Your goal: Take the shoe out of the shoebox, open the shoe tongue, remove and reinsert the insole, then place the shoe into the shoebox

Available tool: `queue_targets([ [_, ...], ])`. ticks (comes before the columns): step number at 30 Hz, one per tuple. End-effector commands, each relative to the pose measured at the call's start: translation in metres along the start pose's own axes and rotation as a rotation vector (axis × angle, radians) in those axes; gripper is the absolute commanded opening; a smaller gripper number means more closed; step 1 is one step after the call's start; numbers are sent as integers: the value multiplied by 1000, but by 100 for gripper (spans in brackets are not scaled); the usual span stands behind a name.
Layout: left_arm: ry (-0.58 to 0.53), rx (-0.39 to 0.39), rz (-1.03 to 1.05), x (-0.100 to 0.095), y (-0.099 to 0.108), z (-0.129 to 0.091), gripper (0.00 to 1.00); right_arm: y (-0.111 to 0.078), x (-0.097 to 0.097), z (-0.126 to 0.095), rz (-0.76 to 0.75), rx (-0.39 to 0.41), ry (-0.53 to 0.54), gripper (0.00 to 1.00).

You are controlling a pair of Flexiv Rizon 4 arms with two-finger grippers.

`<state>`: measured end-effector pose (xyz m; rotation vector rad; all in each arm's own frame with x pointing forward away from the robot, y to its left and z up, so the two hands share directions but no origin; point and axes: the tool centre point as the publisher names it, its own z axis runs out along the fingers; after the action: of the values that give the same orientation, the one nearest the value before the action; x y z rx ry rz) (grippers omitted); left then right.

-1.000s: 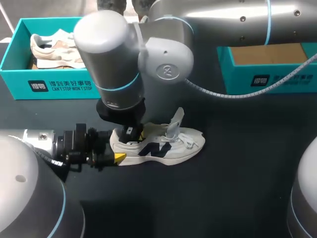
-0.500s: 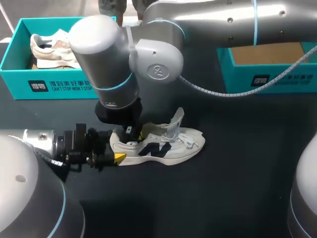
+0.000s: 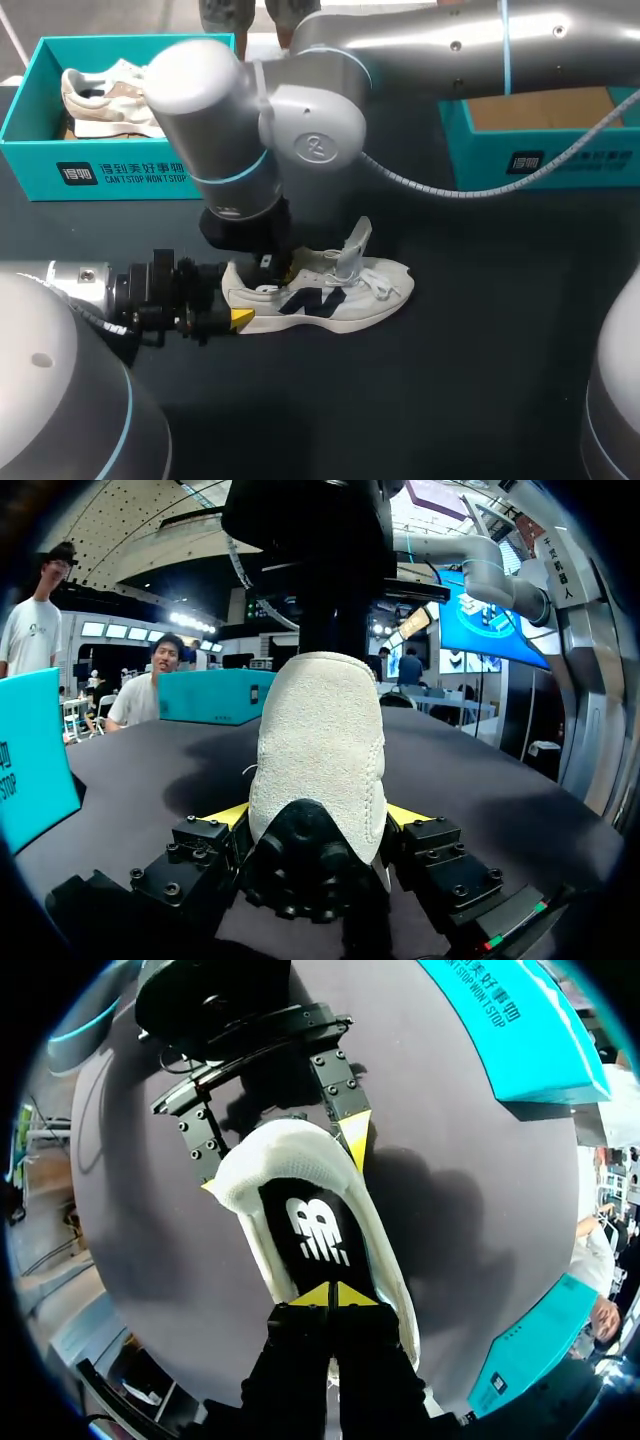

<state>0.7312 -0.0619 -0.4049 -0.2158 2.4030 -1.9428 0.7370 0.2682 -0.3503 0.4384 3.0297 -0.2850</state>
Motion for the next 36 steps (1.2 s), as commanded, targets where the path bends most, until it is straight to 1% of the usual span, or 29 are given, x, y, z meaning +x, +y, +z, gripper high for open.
queue_targets([
  [1,-1,1,1,1,1,0,0,0,-5,11,1,-8,7,0],
  [6,-1,1,1,1,1,0,0,-4,-9,18,13,8,13,0],
  [7,-1,1,1,1,1,0,0,-5,-9,19,10,24,13,0],
  [14,-1,1,1,1,1,0,0,-18,-4,19,7,44,27,0],
  [18,-1,1,1,1,1,0,0,-21,-8,20,36,32,28,0],
  [24,-1,1,1,1,1,0,0,-17,-13,22,71,-8,3,0],
  [26,-1,1,1,1,1,0,0,-16,-14,23,71,-9,-7,17],
  [27,-1,1,1,1,1,0,0,-16,-14,24,71,-12,-9,22],
  [29,-1,1,1,1,1,0,0,-16,-13,26,72,-14,-10,29],
  [32,-1,1,1,1,1,0,0,-16,-12,30,72,-13,-9,33],
  [36,-1,1,1,1,1,0,0,-16,-14,32,70,-16,-11,34],
])
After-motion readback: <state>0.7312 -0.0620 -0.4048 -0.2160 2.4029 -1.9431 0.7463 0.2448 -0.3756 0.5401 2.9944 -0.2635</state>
